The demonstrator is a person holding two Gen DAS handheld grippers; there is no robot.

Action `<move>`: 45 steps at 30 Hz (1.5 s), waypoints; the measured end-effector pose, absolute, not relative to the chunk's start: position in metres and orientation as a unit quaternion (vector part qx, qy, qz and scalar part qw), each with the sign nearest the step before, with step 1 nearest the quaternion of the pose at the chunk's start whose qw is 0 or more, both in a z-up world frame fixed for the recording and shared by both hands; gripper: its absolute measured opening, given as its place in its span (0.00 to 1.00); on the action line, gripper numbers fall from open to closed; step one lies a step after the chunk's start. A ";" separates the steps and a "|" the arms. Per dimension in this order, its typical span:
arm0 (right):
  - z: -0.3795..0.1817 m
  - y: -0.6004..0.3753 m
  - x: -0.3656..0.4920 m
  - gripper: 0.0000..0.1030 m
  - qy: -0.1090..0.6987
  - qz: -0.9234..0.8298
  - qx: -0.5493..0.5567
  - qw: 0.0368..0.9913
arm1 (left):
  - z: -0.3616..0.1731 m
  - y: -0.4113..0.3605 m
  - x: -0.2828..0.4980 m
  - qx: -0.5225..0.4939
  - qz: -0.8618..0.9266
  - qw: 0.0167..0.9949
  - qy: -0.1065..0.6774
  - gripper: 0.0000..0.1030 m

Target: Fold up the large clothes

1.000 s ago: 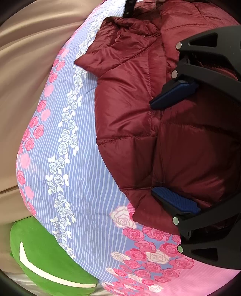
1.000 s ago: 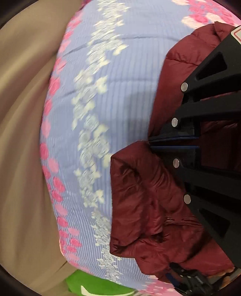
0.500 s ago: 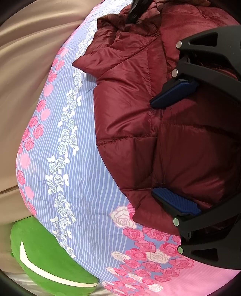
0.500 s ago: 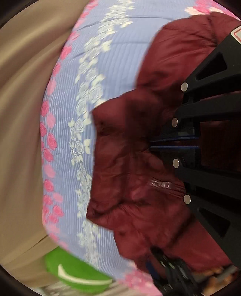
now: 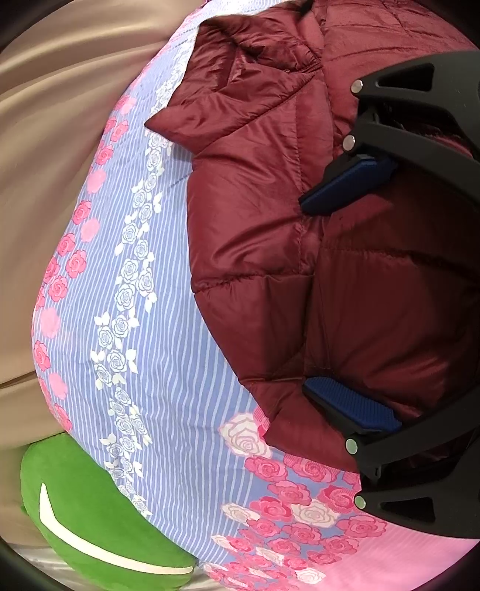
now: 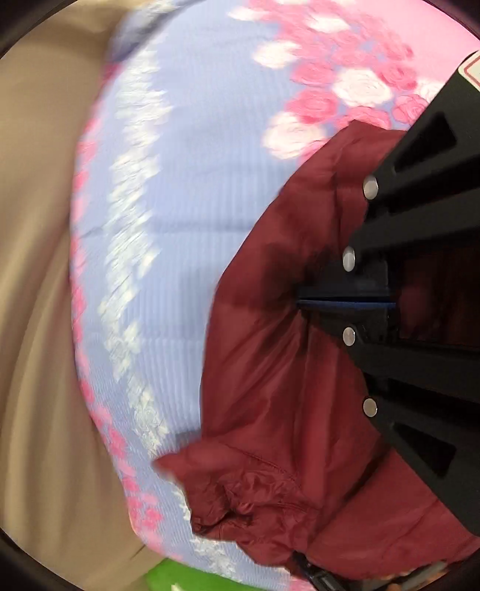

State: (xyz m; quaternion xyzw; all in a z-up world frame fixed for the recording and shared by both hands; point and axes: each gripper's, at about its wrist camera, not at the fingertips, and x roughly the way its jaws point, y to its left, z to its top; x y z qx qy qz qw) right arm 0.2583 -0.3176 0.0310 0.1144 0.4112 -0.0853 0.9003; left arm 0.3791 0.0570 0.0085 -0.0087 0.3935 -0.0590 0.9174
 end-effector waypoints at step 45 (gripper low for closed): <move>0.043 -0.313 -0.105 0.52 0.346 -0.116 0.184 0.913 | 0.022 0.096 0.152 0.026 -0.091 0.918 0.384 0.95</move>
